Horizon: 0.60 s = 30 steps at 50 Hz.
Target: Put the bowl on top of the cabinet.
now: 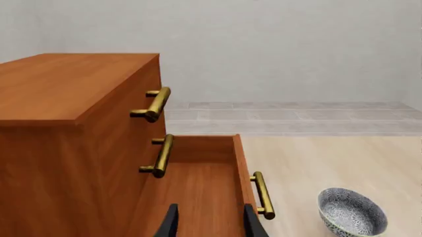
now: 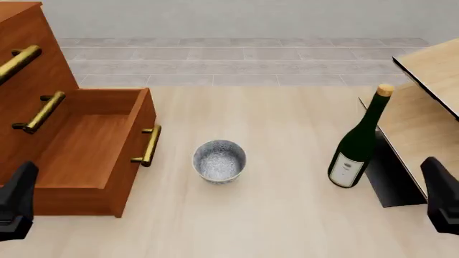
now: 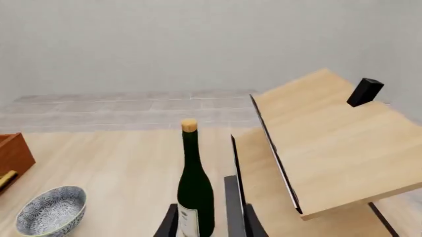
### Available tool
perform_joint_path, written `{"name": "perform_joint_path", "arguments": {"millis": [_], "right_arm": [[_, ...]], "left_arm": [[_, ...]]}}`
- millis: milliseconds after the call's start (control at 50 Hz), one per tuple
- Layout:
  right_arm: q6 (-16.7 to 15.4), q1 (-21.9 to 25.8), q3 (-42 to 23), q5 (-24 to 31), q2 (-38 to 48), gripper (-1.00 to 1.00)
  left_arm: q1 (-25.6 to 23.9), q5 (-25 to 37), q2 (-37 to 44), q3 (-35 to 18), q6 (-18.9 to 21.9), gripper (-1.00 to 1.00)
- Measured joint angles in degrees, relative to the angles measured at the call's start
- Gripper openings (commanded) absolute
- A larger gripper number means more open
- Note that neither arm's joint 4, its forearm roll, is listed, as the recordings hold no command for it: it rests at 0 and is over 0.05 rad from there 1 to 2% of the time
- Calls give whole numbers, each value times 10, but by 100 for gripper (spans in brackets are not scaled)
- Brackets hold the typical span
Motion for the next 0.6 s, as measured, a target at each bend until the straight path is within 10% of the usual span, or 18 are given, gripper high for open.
{"name": "perform_joint_path", "arguments": {"millis": [600], "right_arm": [[-17,4,30,-65,7,100]], "left_arm": [[-41,-6,50,-65,10,100]]}}
